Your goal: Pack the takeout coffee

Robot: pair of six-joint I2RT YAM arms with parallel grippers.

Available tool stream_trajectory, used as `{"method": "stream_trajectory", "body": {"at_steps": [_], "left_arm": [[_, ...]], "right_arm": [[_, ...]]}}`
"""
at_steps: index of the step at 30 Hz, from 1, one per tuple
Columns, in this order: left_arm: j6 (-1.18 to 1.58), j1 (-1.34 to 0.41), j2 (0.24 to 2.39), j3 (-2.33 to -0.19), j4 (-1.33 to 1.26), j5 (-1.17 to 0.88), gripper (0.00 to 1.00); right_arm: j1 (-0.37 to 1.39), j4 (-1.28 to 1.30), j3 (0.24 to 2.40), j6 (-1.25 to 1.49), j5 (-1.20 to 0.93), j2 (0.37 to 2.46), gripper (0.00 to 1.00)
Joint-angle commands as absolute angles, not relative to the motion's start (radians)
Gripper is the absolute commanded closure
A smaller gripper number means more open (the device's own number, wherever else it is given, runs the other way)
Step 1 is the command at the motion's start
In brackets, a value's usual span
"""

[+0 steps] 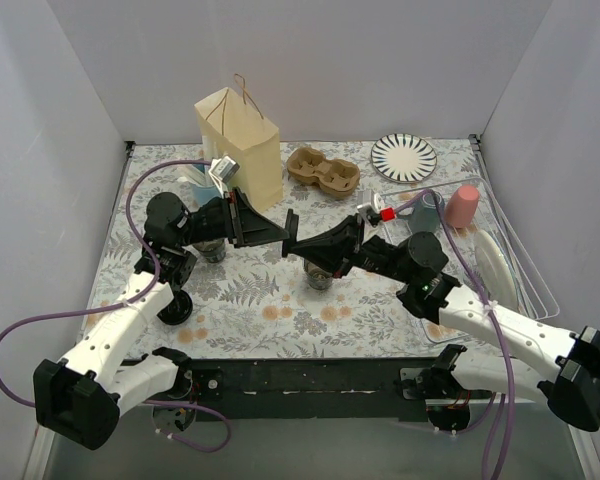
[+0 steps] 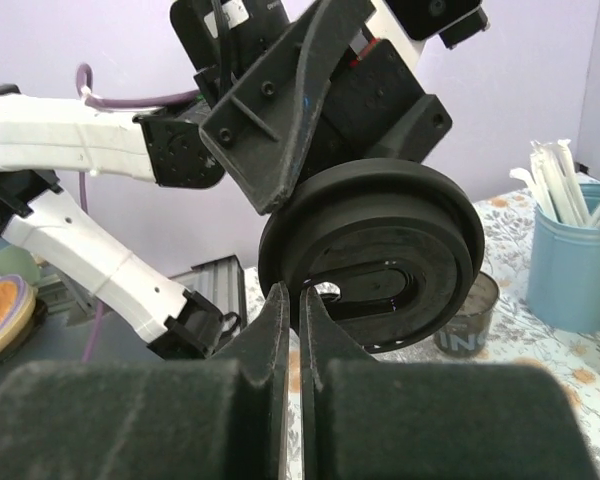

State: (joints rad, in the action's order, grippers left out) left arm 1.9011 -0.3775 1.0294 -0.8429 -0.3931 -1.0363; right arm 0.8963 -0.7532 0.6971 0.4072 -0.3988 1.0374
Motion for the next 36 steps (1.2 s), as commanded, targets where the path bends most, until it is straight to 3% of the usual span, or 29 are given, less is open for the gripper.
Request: {"method": "stream_trajectory", "body": {"at_steps": [1, 3, 6, 13, 20, 36], "left_arm": [[1.743, -0.383, 1.029, -0.885, -0.200, -0.936, 0.38], [1.653, -0.382, 1.038, -0.955, -0.027, -0.840, 0.30], [1.528, -0.382, 1.032, -1.008, 0.138, -0.684, 0.02], [1.339, -0.380, 1.028, -1.039, 0.429, -0.312, 0.02], [1.209, -0.380, 0.933, -0.945, 0.561, 0.023, 0.02], [1.138, -0.380, 0.635, -0.738, 0.529, 0.104, 0.02]], "right_arm": [[0.896, -0.617, 0.739, 0.330, -0.335, 0.963, 0.99], [0.896, -0.367, 0.803, 0.255, -0.290, 0.939, 0.99], [0.896, -0.073, 0.888, 0.183, -0.207, 0.936, 0.99], [0.896, 0.508, 1.154, 0.147, -0.023, 1.156, 0.99], [0.896, 0.745, 1.375, 0.094, 0.041, 1.391, 0.99], [0.896, 0.979, 1.606, 0.026, 0.006, 1.729, 0.99]]}}
